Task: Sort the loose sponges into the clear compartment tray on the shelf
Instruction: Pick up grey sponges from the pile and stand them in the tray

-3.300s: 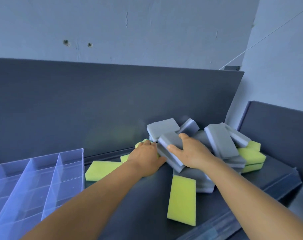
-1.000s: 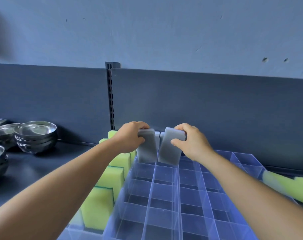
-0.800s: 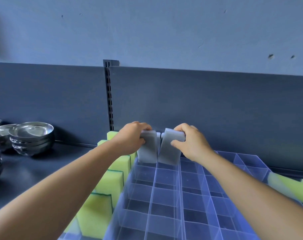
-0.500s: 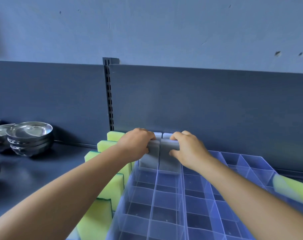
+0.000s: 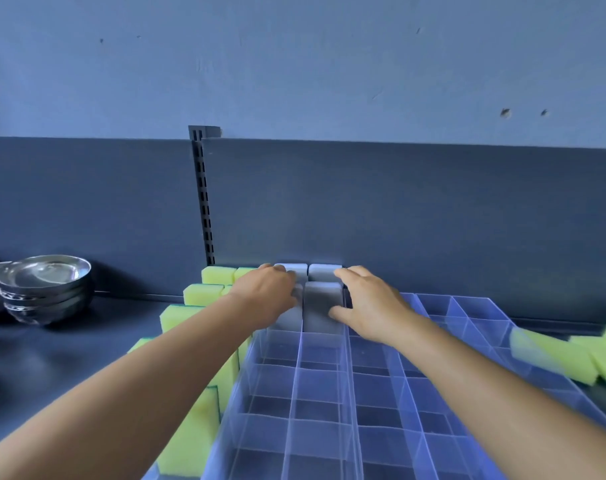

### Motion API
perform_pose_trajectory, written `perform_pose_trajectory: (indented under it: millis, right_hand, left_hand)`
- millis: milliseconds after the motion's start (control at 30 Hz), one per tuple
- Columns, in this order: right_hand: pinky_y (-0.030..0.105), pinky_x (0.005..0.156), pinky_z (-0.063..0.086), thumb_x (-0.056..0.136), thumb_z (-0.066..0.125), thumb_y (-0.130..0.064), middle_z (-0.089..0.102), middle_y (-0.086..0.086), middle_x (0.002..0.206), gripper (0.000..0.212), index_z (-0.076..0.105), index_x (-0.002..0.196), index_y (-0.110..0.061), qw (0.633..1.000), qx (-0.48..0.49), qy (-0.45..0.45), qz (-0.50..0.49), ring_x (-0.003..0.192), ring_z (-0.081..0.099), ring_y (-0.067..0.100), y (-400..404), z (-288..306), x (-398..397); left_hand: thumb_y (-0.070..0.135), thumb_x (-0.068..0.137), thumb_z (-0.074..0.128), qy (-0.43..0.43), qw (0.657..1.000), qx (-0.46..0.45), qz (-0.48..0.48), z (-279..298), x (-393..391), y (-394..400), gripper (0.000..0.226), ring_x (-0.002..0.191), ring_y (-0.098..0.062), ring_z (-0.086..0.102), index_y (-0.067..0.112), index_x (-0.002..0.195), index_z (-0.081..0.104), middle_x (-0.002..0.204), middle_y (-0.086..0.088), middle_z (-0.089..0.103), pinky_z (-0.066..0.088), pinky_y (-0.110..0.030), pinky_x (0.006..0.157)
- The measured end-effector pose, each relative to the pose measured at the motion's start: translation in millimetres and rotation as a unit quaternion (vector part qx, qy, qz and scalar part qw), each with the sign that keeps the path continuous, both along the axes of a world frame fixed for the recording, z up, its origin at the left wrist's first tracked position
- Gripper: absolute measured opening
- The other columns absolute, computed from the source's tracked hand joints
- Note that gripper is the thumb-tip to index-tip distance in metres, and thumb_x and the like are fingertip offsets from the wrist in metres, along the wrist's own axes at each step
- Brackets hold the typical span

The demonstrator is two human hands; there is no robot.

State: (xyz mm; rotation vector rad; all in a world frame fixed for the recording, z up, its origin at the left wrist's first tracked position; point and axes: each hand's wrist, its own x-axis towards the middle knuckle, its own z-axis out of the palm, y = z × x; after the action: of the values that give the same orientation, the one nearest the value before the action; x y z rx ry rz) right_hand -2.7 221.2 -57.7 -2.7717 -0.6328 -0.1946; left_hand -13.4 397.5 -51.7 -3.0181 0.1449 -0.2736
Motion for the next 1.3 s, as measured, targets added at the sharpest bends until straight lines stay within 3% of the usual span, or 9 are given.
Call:
perform_pose_trajectory:
  millis: [233, 433, 667, 967, 1300]
  right_hand:
    - [0.032, 0.104, 0.033, 0.091, 0.054, -0.040, 0.031, -0.004, 0.150, 0.061, 0.031, 0.143, -0.016, 0.999, -0.015, -0.014, -0.025, 0.136, 0.030, 0.020, -50, 7, -23]
    - [0.033, 0.110, 0.028, 0.091, 0.054, -0.041, 0.028, -0.002, 0.153, 0.066, 0.027, 0.146, -0.015, 0.997, -0.032, -0.006, -0.076, 0.140, 0.025, 0.020, -111, 7, -33]
    - [0.032, 0.112, 0.025, 0.091, 0.054, -0.043, 0.024, -0.002, 0.155, 0.070, 0.024, 0.149, -0.016, 0.992, -0.032, -0.008, -0.121, 0.141, 0.024, 0.020, -202, 6, -31]
    - [0.032, 0.114, 0.023, 0.091, 0.054, -0.044, 0.023, -0.001, 0.156, 0.071, 0.022, 0.149, -0.017, 0.985, -0.038, 0.006, -0.167, 0.143, 0.021, 0.020, -339, 3, -16]
    - [0.036, 0.108, 0.030, 0.093, 0.052, -0.037, 0.033, 0.005, 0.149, 0.056, 0.031, 0.140, -0.015, 0.970, 0.003, -0.004, -0.241, 0.137, 0.028, 0.025, -451, 2, 6]
  left_hand:
    - [0.037, 0.094, 0.048, -0.011, 0.998, -0.010, -0.063, 6, -5, -48, 0.037, 0.123, -0.024, 0.046, 0.012, 0.121, 0.047, 0.129, -0.004, 0.053, 0.041, -0.034, 0.093]
    - [0.041, 0.093, 0.048, -0.008, 0.991, -0.036, -0.130, 4, -8, -116, 0.041, 0.120, -0.023, 0.048, 0.014, 0.123, 0.046, 0.128, -0.001, 0.054, 0.042, -0.033, 0.092]
    - [0.046, 0.096, 0.045, -0.011, 0.979, -0.062, -0.194, 6, -3, -212, 0.061, 0.134, -0.019, 0.038, 0.019, 0.147, 0.028, 0.147, 0.002, 0.041, 0.039, -0.034, 0.103]
    - [0.046, 0.095, 0.045, 0.012, 0.975, -0.061, -0.214, -1, 15, -355, 0.054, 0.130, -0.023, 0.043, 0.015, 0.139, 0.038, 0.141, -0.003, 0.047, 0.041, -0.036, 0.099]
    - [0.045, 0.095, 0.046, 0.031, 0.970, -0.101, -0.218, -4, 46, -470, 0.062, 0.132, -0.024, 0.040, 0.020, 0.147, 0.026, 0.143, -0.001, 0.042, 0.040, -0.037, 0.098]
